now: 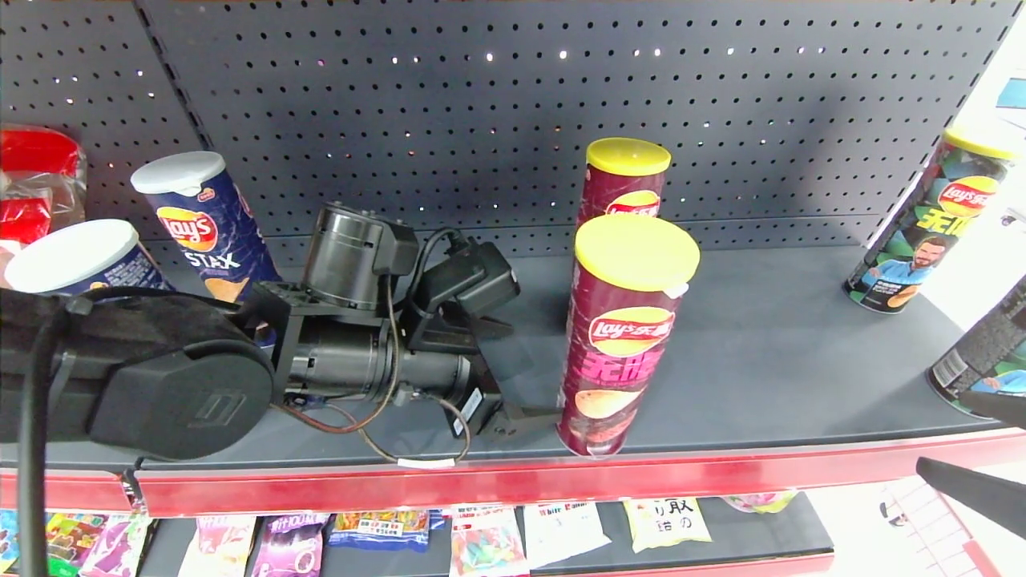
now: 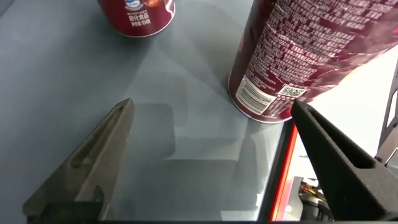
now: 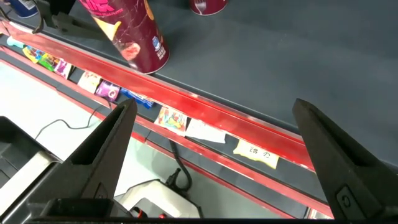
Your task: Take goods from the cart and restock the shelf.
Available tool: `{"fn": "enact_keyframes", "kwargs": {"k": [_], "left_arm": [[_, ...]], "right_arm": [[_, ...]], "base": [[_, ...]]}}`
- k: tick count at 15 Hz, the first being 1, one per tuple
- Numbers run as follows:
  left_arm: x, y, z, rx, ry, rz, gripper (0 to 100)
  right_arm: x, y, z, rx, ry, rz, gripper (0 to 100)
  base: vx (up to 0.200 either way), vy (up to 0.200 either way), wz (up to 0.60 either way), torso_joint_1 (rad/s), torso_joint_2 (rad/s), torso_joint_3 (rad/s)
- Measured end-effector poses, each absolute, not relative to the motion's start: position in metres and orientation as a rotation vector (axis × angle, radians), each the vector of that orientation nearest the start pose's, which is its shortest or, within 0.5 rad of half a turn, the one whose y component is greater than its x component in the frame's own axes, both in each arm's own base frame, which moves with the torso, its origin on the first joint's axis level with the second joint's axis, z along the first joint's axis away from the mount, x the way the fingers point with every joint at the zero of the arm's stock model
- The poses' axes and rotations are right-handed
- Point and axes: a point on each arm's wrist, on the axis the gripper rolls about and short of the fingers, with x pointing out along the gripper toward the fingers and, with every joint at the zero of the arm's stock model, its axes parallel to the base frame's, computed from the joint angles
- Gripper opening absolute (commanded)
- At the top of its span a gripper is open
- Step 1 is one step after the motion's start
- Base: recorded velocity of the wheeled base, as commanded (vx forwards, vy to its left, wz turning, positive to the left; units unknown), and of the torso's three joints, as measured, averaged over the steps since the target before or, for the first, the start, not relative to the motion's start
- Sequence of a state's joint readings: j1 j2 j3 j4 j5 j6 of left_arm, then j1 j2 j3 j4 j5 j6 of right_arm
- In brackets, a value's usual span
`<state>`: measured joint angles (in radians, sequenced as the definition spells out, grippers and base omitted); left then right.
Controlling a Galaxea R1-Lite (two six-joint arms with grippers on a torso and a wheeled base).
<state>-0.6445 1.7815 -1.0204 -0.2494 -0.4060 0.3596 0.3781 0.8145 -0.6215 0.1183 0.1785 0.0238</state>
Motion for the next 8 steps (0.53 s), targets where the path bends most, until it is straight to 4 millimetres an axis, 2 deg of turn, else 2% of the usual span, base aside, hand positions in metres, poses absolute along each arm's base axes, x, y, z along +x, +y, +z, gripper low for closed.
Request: {"fn": "enact_keyframes", "kwargs": {"k": [8], "left_arm": [[0.2608,-0.2083,0.1797,0.382,0.333,-1.115,100]], "right_arm": [[0.0707,0.0324,0.2297,-0.007,0.314,0.548,100]], "base": [[0.000,0.000,0.00,0.000,0.00,0.000]]}}
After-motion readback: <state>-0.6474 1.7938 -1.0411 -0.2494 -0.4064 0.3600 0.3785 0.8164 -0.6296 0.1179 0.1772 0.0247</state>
